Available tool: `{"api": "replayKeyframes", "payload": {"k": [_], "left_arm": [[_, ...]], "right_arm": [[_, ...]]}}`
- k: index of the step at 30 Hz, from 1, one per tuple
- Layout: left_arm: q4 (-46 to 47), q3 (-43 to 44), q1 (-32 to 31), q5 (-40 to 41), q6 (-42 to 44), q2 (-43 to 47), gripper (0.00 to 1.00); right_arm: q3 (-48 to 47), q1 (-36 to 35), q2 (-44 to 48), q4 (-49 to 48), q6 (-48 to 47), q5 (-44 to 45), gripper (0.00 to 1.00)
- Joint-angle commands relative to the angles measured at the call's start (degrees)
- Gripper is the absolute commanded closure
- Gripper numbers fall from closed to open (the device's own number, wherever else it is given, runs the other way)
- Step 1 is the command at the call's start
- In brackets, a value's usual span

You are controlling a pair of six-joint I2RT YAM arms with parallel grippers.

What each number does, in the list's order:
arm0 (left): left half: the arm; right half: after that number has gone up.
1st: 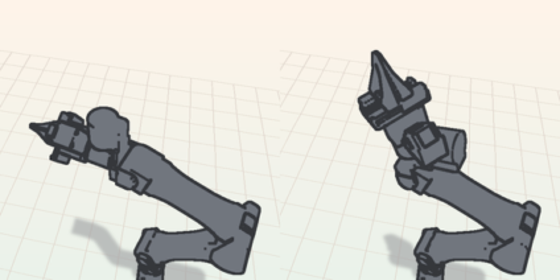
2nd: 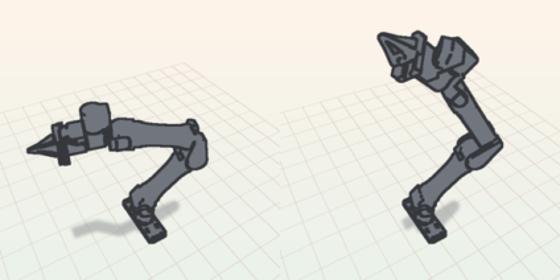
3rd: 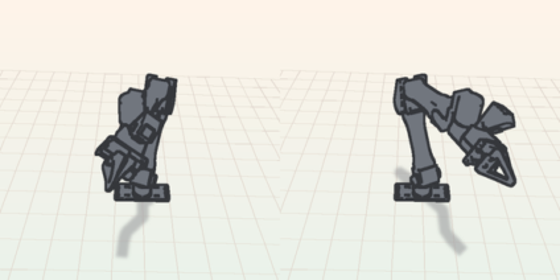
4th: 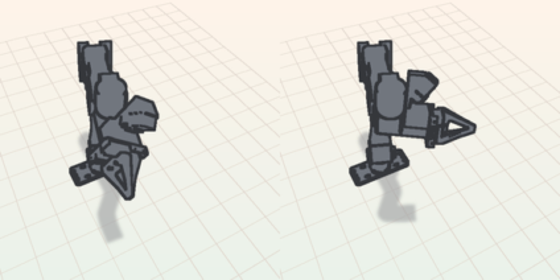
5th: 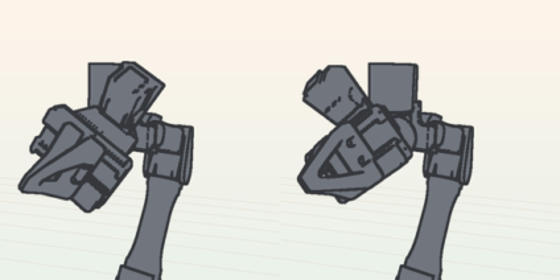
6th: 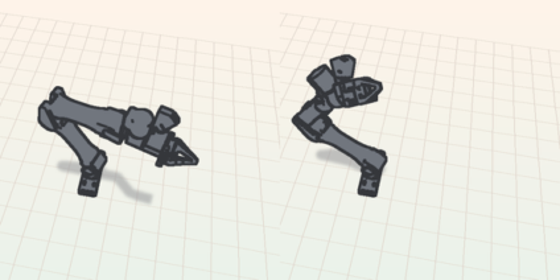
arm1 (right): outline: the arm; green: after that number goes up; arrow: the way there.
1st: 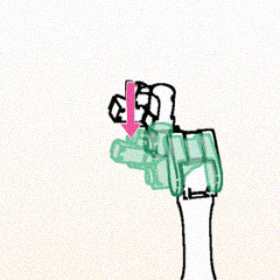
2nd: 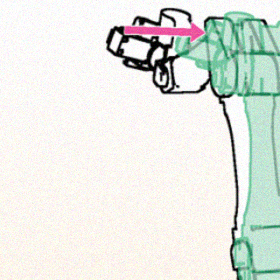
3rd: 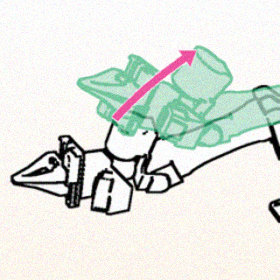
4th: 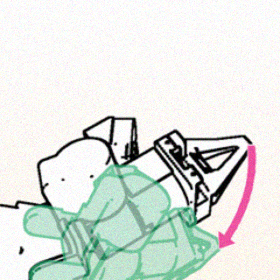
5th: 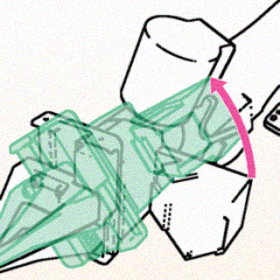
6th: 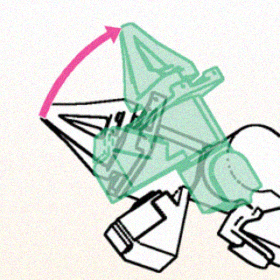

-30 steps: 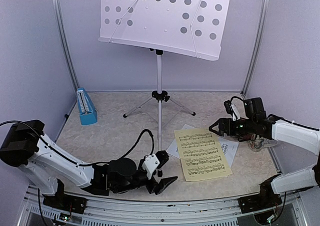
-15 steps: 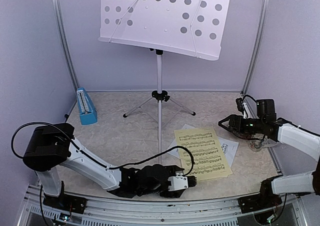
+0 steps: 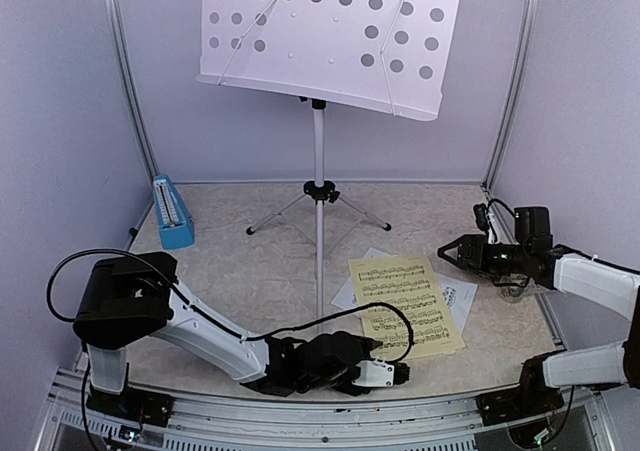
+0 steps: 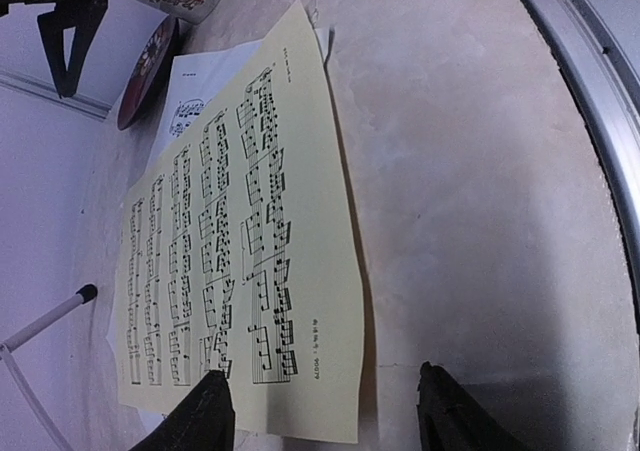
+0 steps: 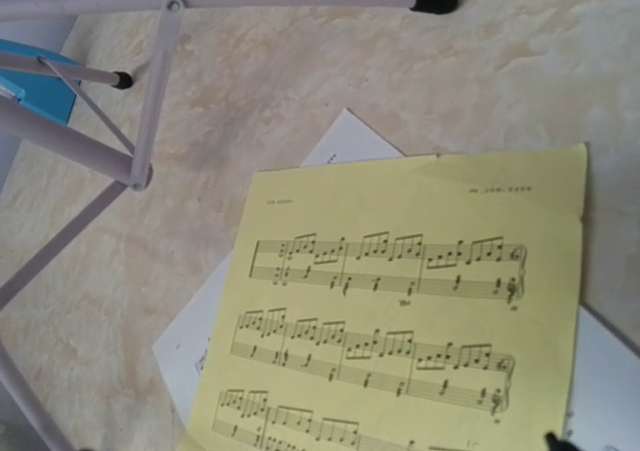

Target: Set up the instrument practice props

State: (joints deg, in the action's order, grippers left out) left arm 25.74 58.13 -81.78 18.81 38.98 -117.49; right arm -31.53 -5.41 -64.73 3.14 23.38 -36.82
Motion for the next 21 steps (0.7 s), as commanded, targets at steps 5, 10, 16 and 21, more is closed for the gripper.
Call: {"api": "replayKeyframes", "payload": {"k": [5,10,16,21], "left_arm": [[-2.7,5.5,-0.2,5.8,6.7,-5.3,0.45],[-3.7,7.7,0.1,6.9,7.4,-6.9,0.51],[-4.8,8.6,0.1,8.0,6.6,-7.1,0.78],[-6.5,4.8,-0.3,1.2,4.0,-2.5,1.0]], "right_arm": [[0.1,1.8,0.6,-1.8,0.9,-1.8,0.06],[0.1,3.0,2.5,-1.6,0.8,-2.2,0.06],[1.5,4.2,5.2,-1.3,1.1,-2.0,0.06],[2.1,5.4,6.0,-1.7,1.3,-1.9,0.06]]}}
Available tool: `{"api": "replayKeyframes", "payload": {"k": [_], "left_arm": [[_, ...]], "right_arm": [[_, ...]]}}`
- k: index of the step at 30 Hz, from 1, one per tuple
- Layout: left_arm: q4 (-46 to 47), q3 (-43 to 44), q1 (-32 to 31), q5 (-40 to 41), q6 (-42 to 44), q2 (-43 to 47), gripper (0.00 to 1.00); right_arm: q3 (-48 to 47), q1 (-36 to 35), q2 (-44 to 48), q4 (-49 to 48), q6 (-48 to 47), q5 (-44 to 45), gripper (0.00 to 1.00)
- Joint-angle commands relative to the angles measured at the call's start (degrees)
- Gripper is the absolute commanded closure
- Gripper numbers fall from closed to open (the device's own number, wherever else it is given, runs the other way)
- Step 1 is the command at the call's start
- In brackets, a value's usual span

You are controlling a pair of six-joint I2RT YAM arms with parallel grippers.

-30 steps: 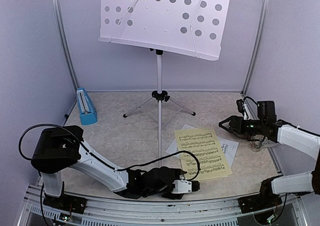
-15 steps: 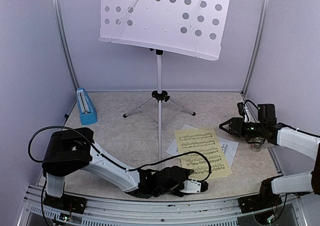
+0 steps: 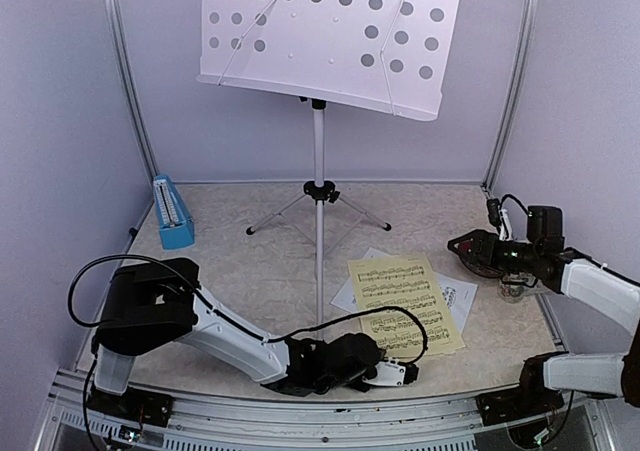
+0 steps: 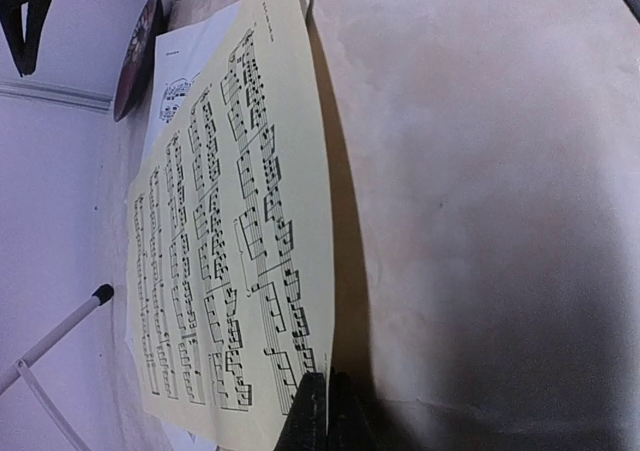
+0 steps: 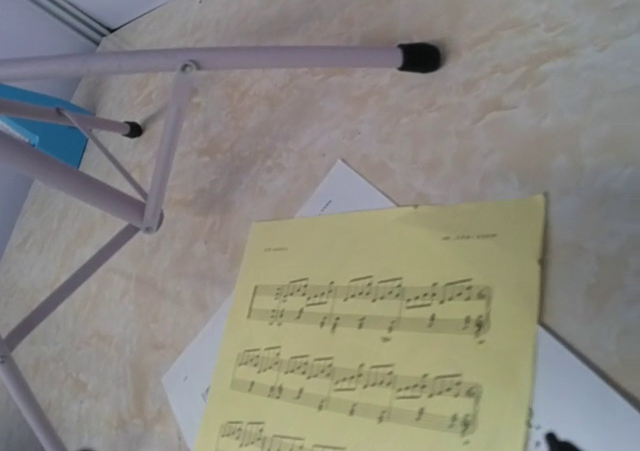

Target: Set up the instrument practice props

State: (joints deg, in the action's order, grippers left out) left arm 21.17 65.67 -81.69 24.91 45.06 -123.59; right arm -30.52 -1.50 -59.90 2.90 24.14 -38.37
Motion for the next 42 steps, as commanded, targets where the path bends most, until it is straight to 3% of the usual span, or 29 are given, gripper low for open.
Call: {"api": "replayKeyframes", "payload": {"k": [1,14,24,31,42], "left_arm": [[-1.6,-4.1,-0.3,-6.1,-2.5,4.9,1.0],[2.3,-7.2,0.1,-12.2,-9.1,8.5,1.0],[6.7,2.0,10.8,-29.7,-38.7,14.4,1.0],[13.7,3.4,14.7,-29.2,-54.7,16.9,1.0],[22.9,-6.9,9.9,-19.4,-56.5,28.1,1.0]], "right_arm": [[1.4,1.5,1.2,-1.8,0.6,-0.5,0.06],[1.2,2.2,2.2,-2.5,-0.3,0.7,0.06],[-6.3,3.3,11.0,-0.6,-2.3,9.9,0.02],[-11.6,3.3,15.5,5.1,-5.8,21.0,0.0],[-13.1,3.3,15.5,5.9,-6.4,19.3,0.0]]}}
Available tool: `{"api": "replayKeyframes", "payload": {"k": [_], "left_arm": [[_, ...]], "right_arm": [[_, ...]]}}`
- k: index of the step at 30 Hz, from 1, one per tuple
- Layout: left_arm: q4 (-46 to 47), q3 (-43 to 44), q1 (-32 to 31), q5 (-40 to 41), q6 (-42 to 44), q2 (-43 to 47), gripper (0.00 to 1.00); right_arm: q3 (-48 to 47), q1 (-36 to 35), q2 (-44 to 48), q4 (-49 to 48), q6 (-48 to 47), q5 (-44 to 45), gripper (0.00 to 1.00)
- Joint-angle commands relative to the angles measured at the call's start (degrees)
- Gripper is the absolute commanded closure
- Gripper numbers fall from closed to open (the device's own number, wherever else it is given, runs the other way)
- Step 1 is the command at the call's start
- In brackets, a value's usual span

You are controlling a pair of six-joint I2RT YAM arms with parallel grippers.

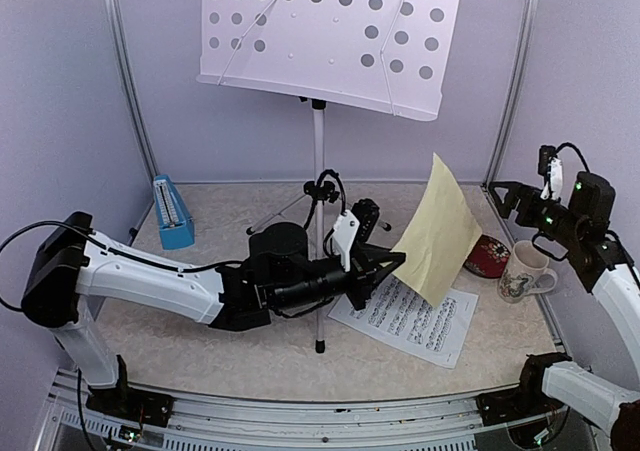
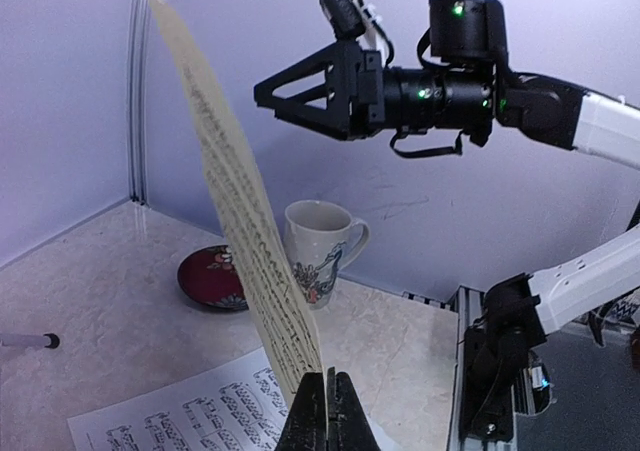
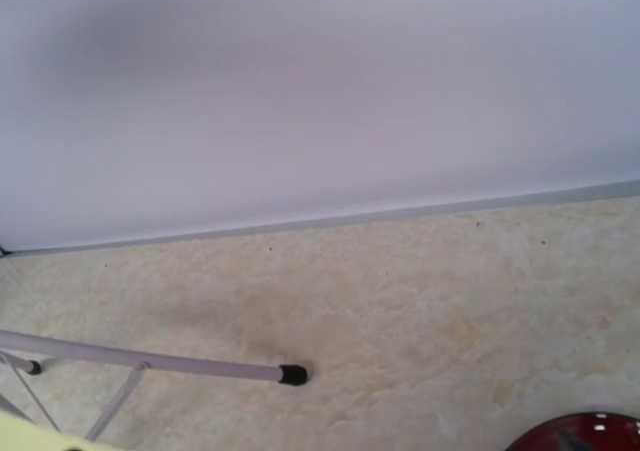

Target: Set up the instrument practice props

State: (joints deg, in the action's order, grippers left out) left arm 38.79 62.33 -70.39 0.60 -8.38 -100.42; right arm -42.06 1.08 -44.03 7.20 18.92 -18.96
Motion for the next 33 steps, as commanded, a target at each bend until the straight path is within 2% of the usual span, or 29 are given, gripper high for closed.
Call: {"api": "replayKeyframes", "payload": {"k": [1,4,8,10,12,14,16,20,24,29,33], "left_arm": [[6.1,-4.8,-1.4,5.8,-4.6,6.2,1.0],[9.6,-9.1,-1.2,9.4,-10.1,9.6,1.0],[13.5,-12.8,-2.2,15.5,-16.9,13.3,1.0],[12.5,-11.8,-3.7,20.5,-16.9,14.2,1.0],[10.4,-9.9,-5.6,28.9,-16.8,14.6,1.0],[8.5,-7.7,-7.0,36.0,-16.7,14.4,1.0],[5.7,-5.1,-7.5,39.8,-17.5,13.8,1.0],[1.2,-0.7,-7.5,44.0,-20.4,12.7,1.0],[2.8,1.2,-7.4,45.9,-20.4,11.3,1.0],[1.2,6.5,-6.9,45.5,-19.6,7.5,1.0],[0.3,8.7,-6.6,44.0,-19.8,5.8,1.0]], "right_arm": [[-1.7,0.8,-0.3,1.5,-1.1,-0.5,0.0],[-1.8,0.8,-0.7,0.0,-0.8,-3.3,0.0],[-1.7,0.3,-3.7,-3.2,0.0,-11.5,0.04],[-1.7,-0.9,-4.1,-4.6,-0.4,-13.7,0.06],[-1.5,-3.3,-3.3,-6.2,-1.8,-14.3,0.08],[-1.8,-6.8,-2.6,-7.4,-3.9,-13.2,0.09],[-3.1,-11.4,-2.1,-7.6,-7.4,-12.4,0.09],[-5.9,-19.2,-1.7,-4.3,-15.9,-10.4,0.09],[-5.0,-23.3,0.0,-2.5,-20.5,-11.1,0.09],[-3.8,-27.0,1.5,-1.9,-23.8,-11.3,0.09],[-6.2,-30.5,-0.9,-0.1,-26.9,-10.0,0.09]]}}
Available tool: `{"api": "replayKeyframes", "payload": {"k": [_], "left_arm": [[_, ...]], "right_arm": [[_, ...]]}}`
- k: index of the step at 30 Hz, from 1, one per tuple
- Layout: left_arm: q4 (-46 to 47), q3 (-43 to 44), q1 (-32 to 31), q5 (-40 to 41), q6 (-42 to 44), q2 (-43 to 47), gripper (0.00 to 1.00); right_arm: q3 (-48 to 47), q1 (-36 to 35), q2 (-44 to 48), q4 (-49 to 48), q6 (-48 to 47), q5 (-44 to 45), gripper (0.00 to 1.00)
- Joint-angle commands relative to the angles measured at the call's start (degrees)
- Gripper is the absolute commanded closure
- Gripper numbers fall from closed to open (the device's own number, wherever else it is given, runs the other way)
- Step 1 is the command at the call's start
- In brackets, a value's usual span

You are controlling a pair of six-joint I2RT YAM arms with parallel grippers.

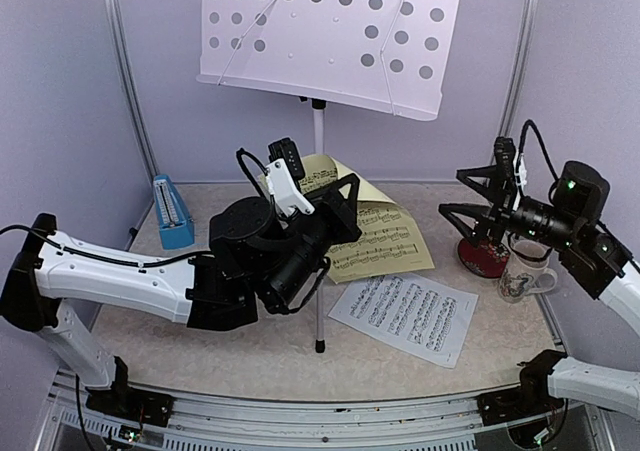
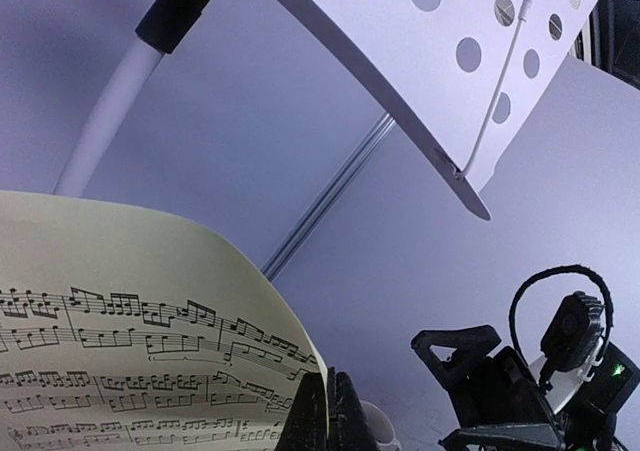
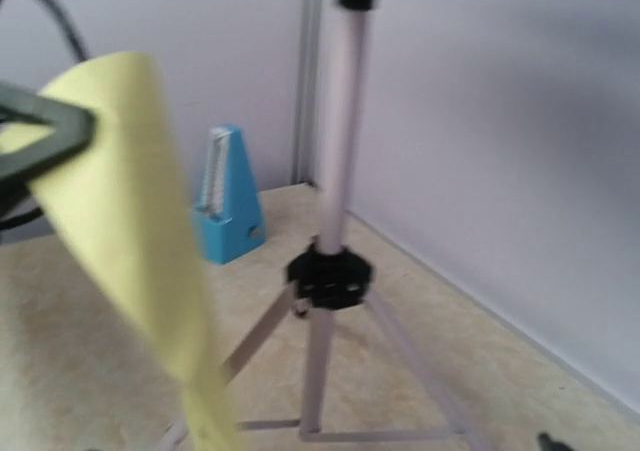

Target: Set up the instrument practice props

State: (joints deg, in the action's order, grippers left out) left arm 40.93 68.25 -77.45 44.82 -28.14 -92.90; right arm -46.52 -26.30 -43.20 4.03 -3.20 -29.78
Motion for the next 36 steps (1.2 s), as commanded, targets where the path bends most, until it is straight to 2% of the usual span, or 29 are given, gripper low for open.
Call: {"api": "replayKeyframes", "payload": {"k": [1,10,14,19,21,24,27,29,30,32,34,36], "left_arm": [[-2.0,3.1,0.6,-0.5,0.1,-2.0,1.0],[-2.4,3.7,0.8,-0.6,1.3,-3.1,1.0],[-2.2,3.1,1.2,-1.2,0.7,-3.0,1.0],[-2.3,2.7,1.7,-3.6,0.0,-2.7,1.0],[-2.3,2.5,1.9,-4.4,-0.4,-2.7,1.0],[-2.5,2.3,2.2,-5.1,-1.0,-2.7,1.0],[-2.5,1.8,2.3,-5.4,-1.4,-2.6,1.0],[-2.7,1.4,2.5,-6.2,-1.4,-2.4,1.0],[-3.0,1.3,2.8,-6.7,-1.3,-2.2,0.99],[-3.8,0.3,3.4,-7.8,-1.2,-1.0,0.81],[-4.1,-1.8,5.1,-11.0,-1.2,1.0,0.55],[-3.9,-4.5,6.7,-14.5,-0.8,3.9,0.41]], "right_arm": [[-2.4,-4.3,-2.8,3.4,-5.4,1.7,0.09],[-5.0,-17.2,-11.5,0.5,-11.6,16.4,0.13],[-6.2,-20.9,-15.2,-1.6,-13.4,23.4,0.22],[-7.0,-22.3,-17.5,-3.6,-15.1,27.3,0.35],[-7.3,-22.3,-18.2,-3.9,-15.8,27.8,0.43],[-7.4,-22.4,-18.6,-4.4,-15.9,28.5,0.6],[-7.2,-22.3,-18.5,-5.2,-15.7,29.3,0.82],[-7.2,-22.4,-18.3,-5.5,-14.6,29.7,1.0],[-7.1,-22.4,-18.0,-5.7,-14.0,29.8,1.0],[-6.7,-22.3,-16.9,-5.9,-13.0,28.4,1.0],[-6.8,-21.6,-16.0,-5.0,-11.1,25.8,1.0],[-7.5,-20.5,-15.3,-3.5,-8.9,21.2,1.0]]}}
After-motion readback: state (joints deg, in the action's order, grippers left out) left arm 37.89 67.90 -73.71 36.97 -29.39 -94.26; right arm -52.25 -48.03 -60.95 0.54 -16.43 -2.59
